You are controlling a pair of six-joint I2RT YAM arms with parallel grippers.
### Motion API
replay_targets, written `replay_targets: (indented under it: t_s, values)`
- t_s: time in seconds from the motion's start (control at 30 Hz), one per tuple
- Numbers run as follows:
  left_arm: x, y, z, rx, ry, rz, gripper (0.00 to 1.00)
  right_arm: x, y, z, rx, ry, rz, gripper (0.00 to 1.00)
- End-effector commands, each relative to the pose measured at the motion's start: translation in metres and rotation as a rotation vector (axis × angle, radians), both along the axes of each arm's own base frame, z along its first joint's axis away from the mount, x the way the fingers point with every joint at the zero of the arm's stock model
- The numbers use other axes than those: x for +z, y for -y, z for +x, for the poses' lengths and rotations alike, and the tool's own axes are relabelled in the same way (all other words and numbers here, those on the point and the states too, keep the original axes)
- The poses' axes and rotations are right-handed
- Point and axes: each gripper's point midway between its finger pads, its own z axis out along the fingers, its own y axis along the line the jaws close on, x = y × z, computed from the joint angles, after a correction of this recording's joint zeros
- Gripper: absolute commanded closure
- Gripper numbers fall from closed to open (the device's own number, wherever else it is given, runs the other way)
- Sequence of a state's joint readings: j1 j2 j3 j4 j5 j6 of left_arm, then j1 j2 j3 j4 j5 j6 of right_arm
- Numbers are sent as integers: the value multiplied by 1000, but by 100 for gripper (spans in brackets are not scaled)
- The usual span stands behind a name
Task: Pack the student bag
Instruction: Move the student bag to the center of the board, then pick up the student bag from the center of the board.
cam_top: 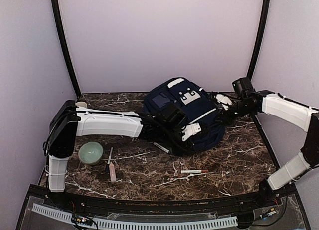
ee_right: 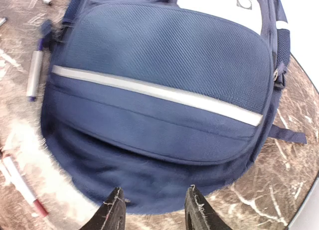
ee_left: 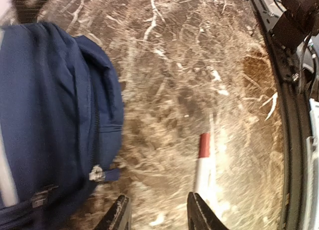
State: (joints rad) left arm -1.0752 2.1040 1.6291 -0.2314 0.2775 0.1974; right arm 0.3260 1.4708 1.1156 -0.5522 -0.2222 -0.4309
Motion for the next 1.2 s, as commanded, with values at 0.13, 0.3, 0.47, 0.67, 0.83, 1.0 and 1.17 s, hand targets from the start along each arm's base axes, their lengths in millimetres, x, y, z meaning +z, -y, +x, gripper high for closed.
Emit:
replay_targets:
  t_s: [0.13,0.3,0.47,0.67,0.83,1.0,1.17]
  values:
    - [10,-36,53,-65,248,100,56,-3,-4,-40,61,-26,84,58]
    - [0,-40,58,-151,278,128,55,-3,2,-48,55,0,78,58]
    - [-22,-36,62,-177,275,155,55,-3,-3,-56,81,-6,111,57]
    - [-36,-23,71,-171,301,128,59,-5,-4,-59,90,-19,119,57]
    - [-39,-11,79,-151,313,89,80,-5,-1,-59,78,-16,112,57]
    - [-12,14,74,-129,249,-89,96,-10,8,-60,51,-37,51,61]
    - [16,43,74,-103,174,-270,100,-18,17,-61,20,-60,6,63]
